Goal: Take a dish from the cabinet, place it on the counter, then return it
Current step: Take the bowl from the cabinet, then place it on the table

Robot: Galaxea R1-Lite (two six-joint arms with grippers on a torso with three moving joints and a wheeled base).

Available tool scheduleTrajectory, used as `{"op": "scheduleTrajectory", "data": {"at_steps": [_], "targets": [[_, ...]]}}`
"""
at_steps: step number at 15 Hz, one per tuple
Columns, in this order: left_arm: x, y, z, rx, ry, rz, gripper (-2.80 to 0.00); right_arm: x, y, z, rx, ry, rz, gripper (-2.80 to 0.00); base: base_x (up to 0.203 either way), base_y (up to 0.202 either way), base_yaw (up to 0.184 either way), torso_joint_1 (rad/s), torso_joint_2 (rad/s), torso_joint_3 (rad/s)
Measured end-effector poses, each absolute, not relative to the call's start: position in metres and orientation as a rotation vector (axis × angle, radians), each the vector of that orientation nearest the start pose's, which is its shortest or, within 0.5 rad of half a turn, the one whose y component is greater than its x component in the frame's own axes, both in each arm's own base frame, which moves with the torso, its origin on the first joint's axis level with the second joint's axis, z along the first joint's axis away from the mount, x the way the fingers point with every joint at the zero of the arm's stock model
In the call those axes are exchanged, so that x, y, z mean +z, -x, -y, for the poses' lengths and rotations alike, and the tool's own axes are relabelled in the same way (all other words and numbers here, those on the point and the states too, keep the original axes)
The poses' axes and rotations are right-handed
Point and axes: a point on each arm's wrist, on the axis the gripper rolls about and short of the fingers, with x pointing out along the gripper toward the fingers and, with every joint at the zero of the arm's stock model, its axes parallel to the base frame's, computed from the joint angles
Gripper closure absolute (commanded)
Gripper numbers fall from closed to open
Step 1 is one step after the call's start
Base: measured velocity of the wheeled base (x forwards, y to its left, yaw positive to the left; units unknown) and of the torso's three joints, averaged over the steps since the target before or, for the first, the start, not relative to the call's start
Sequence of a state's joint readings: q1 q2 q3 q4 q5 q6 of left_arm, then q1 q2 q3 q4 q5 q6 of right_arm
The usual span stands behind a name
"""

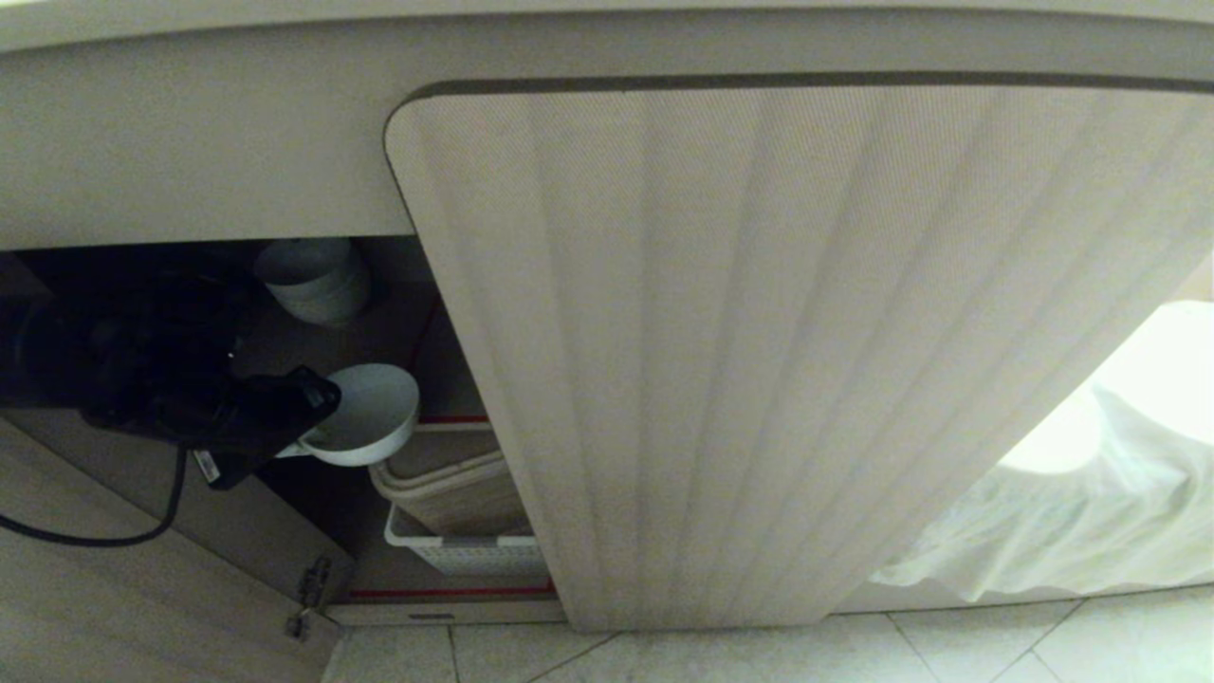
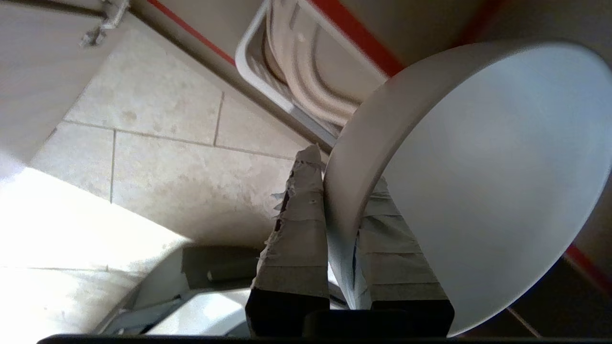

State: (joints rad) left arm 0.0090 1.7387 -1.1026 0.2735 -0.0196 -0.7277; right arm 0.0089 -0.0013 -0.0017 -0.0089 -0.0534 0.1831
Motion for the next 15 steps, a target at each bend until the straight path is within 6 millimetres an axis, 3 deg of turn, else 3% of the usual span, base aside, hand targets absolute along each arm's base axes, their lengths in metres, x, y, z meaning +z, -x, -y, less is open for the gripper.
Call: {"op": "scheduleTrajectory", "data": {"at_steps": [15], "targets": [[0.162, -0.238, 0.002, 0.327, 0.745, -0.945, 0.00, 0.077, 0.023, 0.001, -0.043, -0.184, 0.016, 0.00, 0.000, 0.000, 0.000, 0.000, 0.00, 0.000]]}}
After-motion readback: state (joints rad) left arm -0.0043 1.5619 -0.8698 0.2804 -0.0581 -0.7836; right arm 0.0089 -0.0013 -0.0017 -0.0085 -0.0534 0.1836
